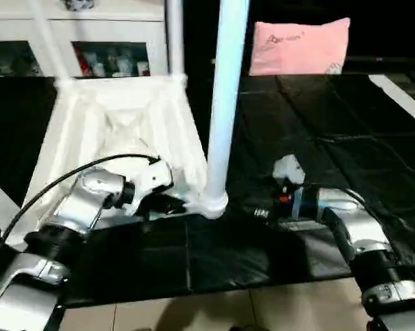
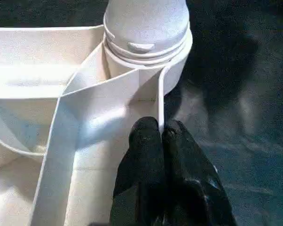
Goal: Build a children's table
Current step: Rotate leg to tighten
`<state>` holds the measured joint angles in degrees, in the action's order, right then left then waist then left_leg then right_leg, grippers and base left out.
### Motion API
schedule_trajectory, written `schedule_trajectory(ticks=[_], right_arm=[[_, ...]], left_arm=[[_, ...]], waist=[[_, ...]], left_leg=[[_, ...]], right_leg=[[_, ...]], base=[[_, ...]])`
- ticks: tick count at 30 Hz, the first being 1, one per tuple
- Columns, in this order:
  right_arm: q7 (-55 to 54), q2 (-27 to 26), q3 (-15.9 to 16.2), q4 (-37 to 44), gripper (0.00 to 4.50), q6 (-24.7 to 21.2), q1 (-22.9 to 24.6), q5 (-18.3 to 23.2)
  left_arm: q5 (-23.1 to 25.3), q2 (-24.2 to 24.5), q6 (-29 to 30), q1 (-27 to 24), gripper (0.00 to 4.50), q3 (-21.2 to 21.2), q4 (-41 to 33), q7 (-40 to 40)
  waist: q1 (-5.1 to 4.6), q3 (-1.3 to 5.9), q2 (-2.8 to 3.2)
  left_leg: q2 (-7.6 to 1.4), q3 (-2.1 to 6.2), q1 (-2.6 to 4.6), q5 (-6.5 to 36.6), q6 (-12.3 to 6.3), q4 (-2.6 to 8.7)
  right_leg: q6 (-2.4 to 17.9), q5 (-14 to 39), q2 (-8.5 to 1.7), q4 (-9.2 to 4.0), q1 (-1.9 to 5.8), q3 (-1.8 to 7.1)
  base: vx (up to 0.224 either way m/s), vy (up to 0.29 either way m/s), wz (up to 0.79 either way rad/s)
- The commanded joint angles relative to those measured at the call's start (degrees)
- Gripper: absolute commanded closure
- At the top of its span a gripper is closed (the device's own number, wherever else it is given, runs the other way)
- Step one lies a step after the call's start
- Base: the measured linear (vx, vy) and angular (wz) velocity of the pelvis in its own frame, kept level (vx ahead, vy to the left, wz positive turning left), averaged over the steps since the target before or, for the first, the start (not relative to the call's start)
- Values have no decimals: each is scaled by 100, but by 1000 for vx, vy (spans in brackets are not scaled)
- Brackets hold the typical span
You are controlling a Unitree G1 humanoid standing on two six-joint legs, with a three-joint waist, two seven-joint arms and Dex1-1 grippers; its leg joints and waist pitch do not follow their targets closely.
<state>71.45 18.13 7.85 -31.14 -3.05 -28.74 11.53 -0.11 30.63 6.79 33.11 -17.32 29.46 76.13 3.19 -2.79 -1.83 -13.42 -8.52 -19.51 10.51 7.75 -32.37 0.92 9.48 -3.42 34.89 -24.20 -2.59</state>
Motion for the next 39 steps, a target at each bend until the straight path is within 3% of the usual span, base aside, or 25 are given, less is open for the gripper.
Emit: schedule_trajectory(ticks=[1,6,10,13,30,39], right_arm=[[343,-4,132,-137,3,52,-153,30],[616,-141,285,-505,3,96,-424,-28],[789,-191,330,-625,40,29,-523,10],[1010,-233,377,-735,48,-52,-606,64],[1561,-204,475,-856,198,-385,-646,106],[1745,-169,567,-653,232,-592,-485,172]], left_arm=[[-27,65,-46,-137,450,-314,-207,503],[-84,165,-39,-202,450,-485,-535,868],[-59,150,-45,-231,450,-514,-636,922],[-74,123,1,-238,450,-549,-721,925],[-31,56,118,-314,450,-656,-877,882],[37,67,277,-366,450,-656,-866,714]], waist=[[21,348,25],[108,348,27],[187,351,30],[195,358,20],[239,371,-3],[240,361,-2]], left_leg=[[62,-155,-55,1194,-291,329],[50,-174,-42,1107,-247,326],[47,-190,-19,1070,-222,316],[48,-183,-38,1042,-194,315],[54,-188,-32,946,-204,298],[56,-179,-31,1003,-174,303]], right_leg=[[1276,1266,-279,-382,361,169],[1360,1065,-279,-349,361,168],[1358,968,-278,-335,355,179],[1328,962,-283,-323,378,172],[1311,961,-281,-317,382,169],[1230,1148,-277,-336,382,169]], base=[[0,0,0],[0,0,0],[0,0,0],[0,0,0],[0,0,0],[0,0,0]])
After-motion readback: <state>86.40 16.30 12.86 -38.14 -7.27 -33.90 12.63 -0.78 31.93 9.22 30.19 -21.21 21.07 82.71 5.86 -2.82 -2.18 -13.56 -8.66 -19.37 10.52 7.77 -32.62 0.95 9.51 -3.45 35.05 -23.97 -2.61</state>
